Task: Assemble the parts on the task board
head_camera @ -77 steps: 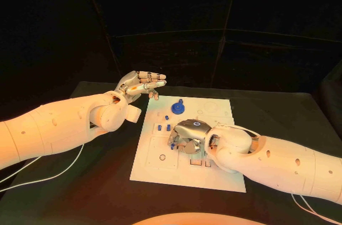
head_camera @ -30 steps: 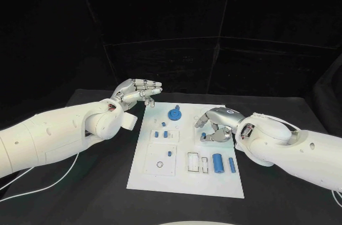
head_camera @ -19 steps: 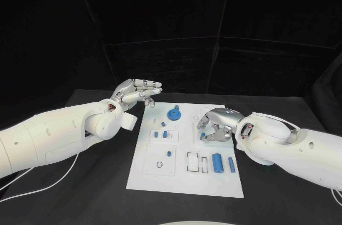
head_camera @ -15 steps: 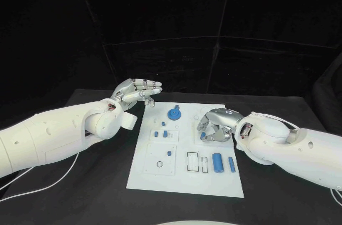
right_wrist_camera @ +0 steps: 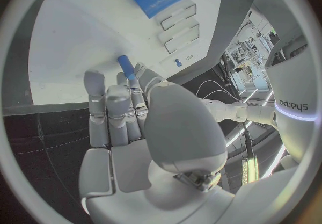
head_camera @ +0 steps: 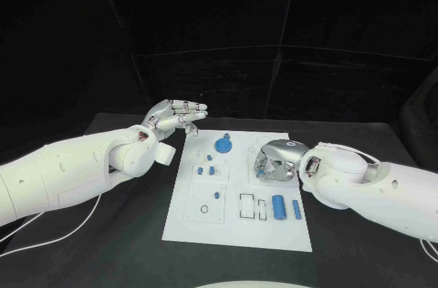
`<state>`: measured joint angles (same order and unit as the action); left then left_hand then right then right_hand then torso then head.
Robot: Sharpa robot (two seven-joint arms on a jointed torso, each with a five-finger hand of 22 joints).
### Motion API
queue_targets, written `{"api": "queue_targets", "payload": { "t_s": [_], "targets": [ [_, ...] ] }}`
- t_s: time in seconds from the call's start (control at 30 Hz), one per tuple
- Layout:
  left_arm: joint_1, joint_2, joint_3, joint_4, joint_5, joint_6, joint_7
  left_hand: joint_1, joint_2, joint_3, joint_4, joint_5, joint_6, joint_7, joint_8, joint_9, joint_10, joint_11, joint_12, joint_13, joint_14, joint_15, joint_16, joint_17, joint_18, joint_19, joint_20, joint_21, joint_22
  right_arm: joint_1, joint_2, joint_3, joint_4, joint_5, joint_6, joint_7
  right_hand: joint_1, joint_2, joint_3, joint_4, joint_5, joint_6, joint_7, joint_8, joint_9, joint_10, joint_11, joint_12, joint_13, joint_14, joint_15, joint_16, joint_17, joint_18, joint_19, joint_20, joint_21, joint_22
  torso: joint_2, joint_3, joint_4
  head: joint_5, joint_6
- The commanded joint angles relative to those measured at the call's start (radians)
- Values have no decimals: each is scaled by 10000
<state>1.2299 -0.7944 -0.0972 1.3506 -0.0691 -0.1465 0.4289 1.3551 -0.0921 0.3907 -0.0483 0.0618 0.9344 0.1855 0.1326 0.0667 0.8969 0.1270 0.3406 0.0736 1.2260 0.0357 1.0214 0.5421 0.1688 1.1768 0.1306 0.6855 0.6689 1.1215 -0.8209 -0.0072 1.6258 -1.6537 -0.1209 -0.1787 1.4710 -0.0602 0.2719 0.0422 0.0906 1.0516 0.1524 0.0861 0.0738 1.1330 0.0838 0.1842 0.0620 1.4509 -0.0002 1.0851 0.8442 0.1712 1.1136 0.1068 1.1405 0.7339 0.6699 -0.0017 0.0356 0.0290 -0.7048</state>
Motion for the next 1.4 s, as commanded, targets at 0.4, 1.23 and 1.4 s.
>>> {"api": "queue_targets", "payload": {
  "t_s": [0.4, 1.23, 1.4],
  "targets": [
    [12, 7, 5, -5, 38, 139, -9, 52, 21, -4, -48, 50, 65, 19, 15, 5, -67, -2, 59, -17, -79, -18, -43, -35, 149, -44, 10, -52, -13, 8, 109, -6, -87, -459, 240, -80, 34, -115, 378, -58, -106, 108, 27, -115, -46, 143, 16, -272, 3, 34, -4, -12, -42, -138, 23, -8, 21, -42, -21, 5, -16, 12, -24],
    [11, -1, 2, -12, 38, 186, -64, 52, 19, -10, -54, 49, 55, 23, 11, 2, -88, 1, 62, -20, -89, -16, -50, -60, 148, -44, 10, -55, -17, 7, 129, -6, -122, -634, 427, -227, -161, -389, 602, -14, -206, -56, 54, -232, -79, 140, 59, -509, 13, 2, 35, -65, -115, -124, -81, 26, -20, -127, -47, 13, -48, 2, -66],
    [11, -2, 2, -12, 38, 189, -65, 52, 19, -10, -54, 49, 55, 23, 11, 2, -88, 1, 62, -20, -89, -16, -50, -60, 148, -44, 10, -55, -17, 6, 143, -6, -118, -621, 122, -145, -156, -256, 828, 26, -227, 103, 38, -153, -42, 369, 13, -486, 39, 54, -1, 45, 24, -149, 34, 11, 95, 60, -36, 11, -43, -4, -75]
  ]
}}
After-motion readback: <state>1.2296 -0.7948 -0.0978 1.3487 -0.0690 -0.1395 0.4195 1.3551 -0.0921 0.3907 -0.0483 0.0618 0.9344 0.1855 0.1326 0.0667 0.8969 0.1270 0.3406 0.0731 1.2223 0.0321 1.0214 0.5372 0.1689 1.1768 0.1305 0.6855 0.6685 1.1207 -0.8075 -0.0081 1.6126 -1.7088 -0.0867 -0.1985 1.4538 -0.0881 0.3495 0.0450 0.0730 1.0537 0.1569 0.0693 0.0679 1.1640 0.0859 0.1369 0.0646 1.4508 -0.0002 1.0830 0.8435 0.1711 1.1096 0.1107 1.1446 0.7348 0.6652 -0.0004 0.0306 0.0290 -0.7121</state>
